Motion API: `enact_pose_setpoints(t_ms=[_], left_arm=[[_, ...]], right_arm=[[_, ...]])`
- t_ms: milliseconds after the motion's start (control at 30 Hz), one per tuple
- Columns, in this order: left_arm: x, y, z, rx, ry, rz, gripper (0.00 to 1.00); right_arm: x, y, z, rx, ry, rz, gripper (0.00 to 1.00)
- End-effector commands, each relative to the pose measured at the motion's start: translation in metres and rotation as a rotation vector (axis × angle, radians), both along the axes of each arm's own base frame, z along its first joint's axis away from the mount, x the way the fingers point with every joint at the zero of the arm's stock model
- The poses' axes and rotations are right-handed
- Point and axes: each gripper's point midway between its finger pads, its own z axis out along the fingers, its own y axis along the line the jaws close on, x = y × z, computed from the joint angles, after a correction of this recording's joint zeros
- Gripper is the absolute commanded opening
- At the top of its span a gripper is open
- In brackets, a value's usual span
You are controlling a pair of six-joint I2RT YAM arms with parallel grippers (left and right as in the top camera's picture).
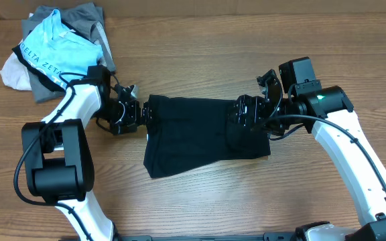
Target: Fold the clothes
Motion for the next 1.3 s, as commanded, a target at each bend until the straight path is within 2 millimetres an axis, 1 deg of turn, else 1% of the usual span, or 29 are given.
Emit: enact_pose_setpoints(t_ms=[0, 100, 233, 333, 467, 567, 667, 767, 800, 900, 933, 1000, 1067, 1167, 1200, 1267], left_arm=[[-0.028, -0.017, -0.027, -0.003, 0.075, -0.060, 1.00], [-0.032, -0.030, -0.031, 0.009, 0.078, -0.090, 1.00], [-0.037, -0.054, -0.032, 0.022, 0.072, -0.141, 1.00], [-0.037, -0.065, -0.037, 0.076, 0.069, -0.150, 0.99], [-0.040, -0.078, -0.039, 0.098, 0.051, -0.187, 0.87], [-0.038, -0.081, -0.041, 0.114, 0.042, -0.190, 0.71], [-0.036, -0.070, -0.046, 0.179, 0.058, -0.148, 0.45], [-0.035, -0.054, -0.050, 0.257, 0.082, -0.093, 0.12], [-0.035, -0.050, -0.051, 0.275, 0.089, -0.082, 0.04], [-0.035, -0.028, -0.051, 0.340, 0.126, -0.030, 0.04], [-0.034, -0.016, -0.049, 0.368, 0.142, -0.009, 0.04], [-0.033, 0.000, -0.045, 0.403, 0.166, 0.018, 0.04], [-0.029, 0.019, -0.035, 0.435, 0.192, 0.056, 0.04], [-0.020, 0.042, -0.018, 0.471, 0.210, 0.102, 0.04], [-0.016, 0.049, -0.010, 0.477, 0.212, 0.118, 0.04], [-0.008, 0.054, 0.006, 0.473, 0.210, 0.136, 0.04]], right_arm=[[0.002, 0.003, 0.008, 0.016, -0.027, 0.013, 1.00], [0.003, 0.003, 0.008, 0.016, -0.030, 0.014, 1.00], [0.003, 0.003, 0.008, 0.016, -0.030, 0.014, 1.00], [0.002, 0.003, 0.008, 0.016, -0.028, 0.014, 1.00], [0.001, 0.003, 0.008, 0.015, -0.023, 0.013, 1.00], [0.001, 0.003, 0.008, 0.015, -0.023, 0.013, 1.00], [0.001, 0.003, 0.008, 0.015, -0.023, 0.014, 1.00], [0.001, 0.003, 0.008, 0.015, -0.023, 0.013, 1.00], [0.001, 0.003, 0.008, 0.014, -0.022, 0.014, 1.00], [-0.001, 0.003, 0.007, 0.012, -0.011, 0.014, 1.00], [-0.002, 0.002, 0.006, 0.011, -0.010, 0.014, 1.00], [-0.002, 0.004, 0.006, 0.011, -0.010, 0.018, 1.00], [-0.002, 0.003, 0.005, -0.001, -0.012, 0.018, 1.00], [0.000, -0.001, 0.000, -0.029, -0.012, 0.007, 1.00], [0.001, -0.002, -0.001, -0.037, -0.012, 0.004, 1.00], [0.002, -0.006, -0.005, -0.065, -0.013, -0.006, 1.00]])
